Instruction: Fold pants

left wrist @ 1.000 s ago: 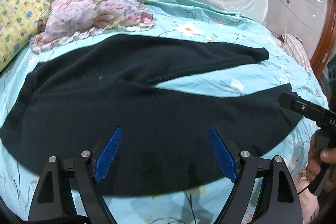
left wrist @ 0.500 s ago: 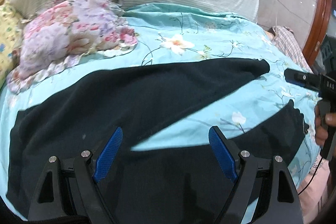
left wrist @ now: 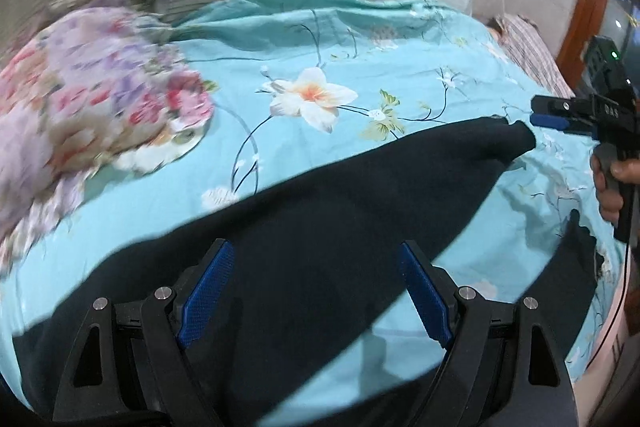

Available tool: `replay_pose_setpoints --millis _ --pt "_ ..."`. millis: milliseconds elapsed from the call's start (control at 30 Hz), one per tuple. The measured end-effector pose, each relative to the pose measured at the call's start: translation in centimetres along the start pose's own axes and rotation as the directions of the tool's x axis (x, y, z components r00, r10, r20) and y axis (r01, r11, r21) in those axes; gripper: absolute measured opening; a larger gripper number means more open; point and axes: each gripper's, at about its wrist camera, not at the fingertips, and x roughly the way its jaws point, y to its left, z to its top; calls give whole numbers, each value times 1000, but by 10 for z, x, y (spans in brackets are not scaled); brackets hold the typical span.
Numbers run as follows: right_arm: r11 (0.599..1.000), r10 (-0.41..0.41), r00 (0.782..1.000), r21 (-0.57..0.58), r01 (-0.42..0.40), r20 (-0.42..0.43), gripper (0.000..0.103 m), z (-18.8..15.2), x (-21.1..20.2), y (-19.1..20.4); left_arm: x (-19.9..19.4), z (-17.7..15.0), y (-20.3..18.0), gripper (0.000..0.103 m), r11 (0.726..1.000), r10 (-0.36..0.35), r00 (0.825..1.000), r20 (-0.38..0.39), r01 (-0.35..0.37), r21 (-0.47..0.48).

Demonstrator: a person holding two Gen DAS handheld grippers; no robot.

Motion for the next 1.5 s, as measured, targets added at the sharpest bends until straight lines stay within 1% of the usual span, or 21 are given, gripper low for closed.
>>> replay_pose_setpoints --millis 100,167,233,367,400,467,533,567,600,633,667,700,733,767,800,933,1000,1133,1267,1367,1500 --pt "999 -10 999 32 12 -43 95 14 18 -20 24 17 7 85 999 -24 999 -44 25 21" --pt "999 -18 997 42 21 -69 90 20 28 -30 40 26 11 85 999 -32 997 -71 34 25" --pt "998 -22 994 48 27 -106 85 25 40 -38 54 35 14 85 997 -57 994 -98 61 40" --pt "999 -30 986 10 32 -162 78 31 56 -39 84 47 19 85 994 -71 985 -156 82 69" --pt "1000 -26 985 3 27 -173 75 31 59 -39 92 49 21 85 994 -71 983 -170 84 70" --pt "1000 0 981 0 0 -196 67 33 67 -41 105 50 24 84 991 -100 973 -208 116 66" --pt "1000 6 976 4 -5 -219 52 33 72 -44 114 49 23 83 989 -102 969 -224 122 78" --pt "1000 8 974 6 -7 -224 48 33 74 -45 113 48 21 83 988 -104 969 -223 127 91" --pt "1000 16 973 9 -14 -229 40 33 75 -47 112 47 18 76 984 -121 966 -228 148 103" --pt "1000 23 973 9 -22 -231 26 32 76 -48 111 46 15 72 979 -141 961 -239 171 112" --pt "1000 23 973 6 -22 -232 20 32 75 -48 109 44 11 59 973 -162 955 -250 197 120" --pt "1000 20 974 2 -20 -227 13 33 74 -48 106 43 5 43 967 -179 950 -257 218 131" --pt "1000 24 975 -1 -24 -220 11 33 72 -48 102 41 0 36 964 -180 949 -260 222 145" --pt "999 33 978 -6 -35 -207 10 34 69 -48 99 39 -4 21 964 -170 952 -254 215 160" --pt "999 40 980 -14 -43 -194 9 35 65 -46 92 36 -8 9 962 -169 955 -246 214 171" --pt "995 58 990 -71 -68 -132 9 40 42 -32 63 27 -17 7 961 -191 961 -201 225 162" --pt "991 76 992 -107 -86 -98 8 40 29 -24 41 18 -20 7 959 -209 963 -173 236 154" --pt "977 105 993 -179 -113 -54 8 31 3 -13 -2 -5 -26 7 956 -242 960 -139 260 135" --pt "969 136 989 -201 -144 -50 8 7 -18 -14 -31 -29 -38 6 951 -282 952 -120 294 96" --pt "966 175 984 -185 -180 -42 8 -15 -33 -21 -45 -45 -50 6 944 -312 944 -110 321 78" --pt "964 197 980 -179 -198 -24 8 -43 -51 -28 -58 -68 -66 6 941 -324 940 -103 332 64"
